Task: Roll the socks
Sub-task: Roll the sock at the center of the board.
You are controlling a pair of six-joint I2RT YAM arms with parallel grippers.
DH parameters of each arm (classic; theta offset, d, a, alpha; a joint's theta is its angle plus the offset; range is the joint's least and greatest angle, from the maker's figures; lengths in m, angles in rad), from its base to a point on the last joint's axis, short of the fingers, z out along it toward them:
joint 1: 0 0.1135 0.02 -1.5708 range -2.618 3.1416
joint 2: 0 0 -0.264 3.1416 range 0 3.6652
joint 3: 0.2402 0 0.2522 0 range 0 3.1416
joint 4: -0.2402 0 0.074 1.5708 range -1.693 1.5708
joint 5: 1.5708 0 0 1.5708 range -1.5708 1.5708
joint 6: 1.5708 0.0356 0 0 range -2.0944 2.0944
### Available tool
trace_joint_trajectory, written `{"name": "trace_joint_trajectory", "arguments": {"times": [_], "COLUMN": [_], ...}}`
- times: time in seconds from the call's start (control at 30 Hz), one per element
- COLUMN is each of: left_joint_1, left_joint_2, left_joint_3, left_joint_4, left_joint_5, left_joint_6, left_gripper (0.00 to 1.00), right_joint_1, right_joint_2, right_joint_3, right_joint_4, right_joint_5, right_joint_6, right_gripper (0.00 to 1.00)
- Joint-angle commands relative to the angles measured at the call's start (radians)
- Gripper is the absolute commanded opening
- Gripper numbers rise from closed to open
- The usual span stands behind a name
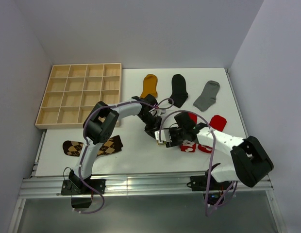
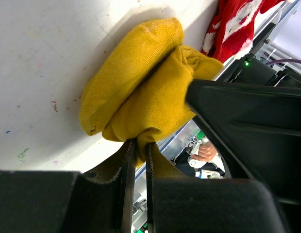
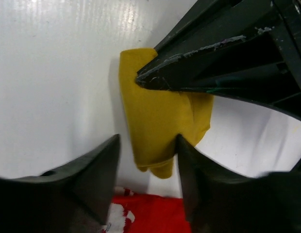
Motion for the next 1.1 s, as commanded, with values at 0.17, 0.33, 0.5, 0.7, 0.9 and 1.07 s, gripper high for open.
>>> {"name": "trace_joint_trajectory", "arguments": {"times": [0.17,0.33,0.5,0.7,0.9,1.07], "left_joint_1": [0.018,0.021,0.024,0.021,-0.067,-0.272], "left_joint_2": [-0.029,-0.171,-0.358,-0.597,-0.71,-0.689], "left_joint_3": [-0.089,-0.221,-0.419,-0.663,-0.679,-0.587], "left_joint_4": [0.097,0.285,0.46,0.647,0.603,0.528], "left_joint_5": [-0.057,-0.159,-0.302,-0.529,-0.811,-1.133], "left_joint_6": [-0.042,-0.165,-0.285,-0.386,-0.273,-0.088], "left_gripper": [0.23,0.39,0.48,0.48,0.47,0.49], "right_joint_1": [0.008,-0.038,-0.111,-0.188,-0.214,-0.214], "right_joint_2": [0.144,0.237,0.364,0.549,0.69,0.776], "right_joint_3": [0.164,0.29,0.439,0.632,0.782,0.862], "right_joint_4": [-0.062,-0.22,-0.442,-0.709,-0.845,-0.883], "right_joint_5": [-0.007,-0.079,-0.17,-0.239,-0.234,-0.198], "right_joint_6": [0.099,0.121,0.081,0.01,0.027,0.087], "right_gripper": [0.34,0.29,0.29,0.3,0.31,0.31]}}
